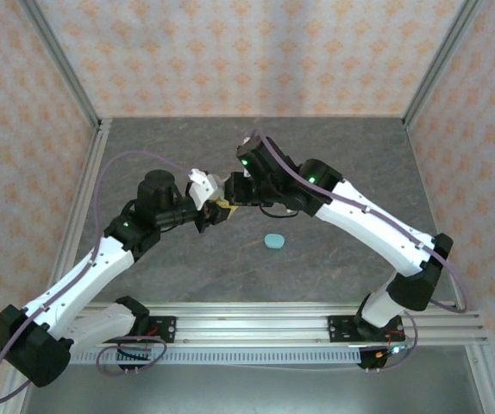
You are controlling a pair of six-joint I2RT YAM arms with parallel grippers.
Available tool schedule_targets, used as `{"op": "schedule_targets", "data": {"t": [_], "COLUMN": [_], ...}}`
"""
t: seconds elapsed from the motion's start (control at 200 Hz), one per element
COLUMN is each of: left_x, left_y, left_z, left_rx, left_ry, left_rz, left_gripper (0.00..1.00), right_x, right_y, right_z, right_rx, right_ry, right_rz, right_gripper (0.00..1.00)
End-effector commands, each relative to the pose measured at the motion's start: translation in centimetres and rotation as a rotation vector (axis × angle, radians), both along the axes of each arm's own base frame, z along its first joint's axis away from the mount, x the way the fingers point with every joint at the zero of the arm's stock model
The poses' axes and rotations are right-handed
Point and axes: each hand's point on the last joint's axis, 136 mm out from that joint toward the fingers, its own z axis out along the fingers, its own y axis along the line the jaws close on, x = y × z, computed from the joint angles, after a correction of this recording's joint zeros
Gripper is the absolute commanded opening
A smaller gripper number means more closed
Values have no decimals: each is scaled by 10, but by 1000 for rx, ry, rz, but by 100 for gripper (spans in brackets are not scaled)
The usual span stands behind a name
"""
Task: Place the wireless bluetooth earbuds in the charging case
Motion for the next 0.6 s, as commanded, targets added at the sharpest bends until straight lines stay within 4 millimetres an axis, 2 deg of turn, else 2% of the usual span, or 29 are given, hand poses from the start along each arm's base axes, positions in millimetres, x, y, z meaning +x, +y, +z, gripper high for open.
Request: {"op": "schedule_targets", "data": {"t": [0.0, 0.33, 0.595], "left_x": [-3, -4, -4], "left_y": [-3, -3, -3], "left_z": [15, 16, 16], "left_rx": [-23, -25, -23], "left_ry": [-53, -51, -54], "left_rz": [-23, -22, -20], "left_gripper": [9, 9, 9], "right_x": [2, 3, -4], "right_y": [-3, -2, -1], "right_z": [16, 10, 4], "right_rx": [43, 60, 42], "right_ry": [-67, -88, -48], "right_rz": [-16, -8, 17], "right_gripper": [13, 13, 23]}}
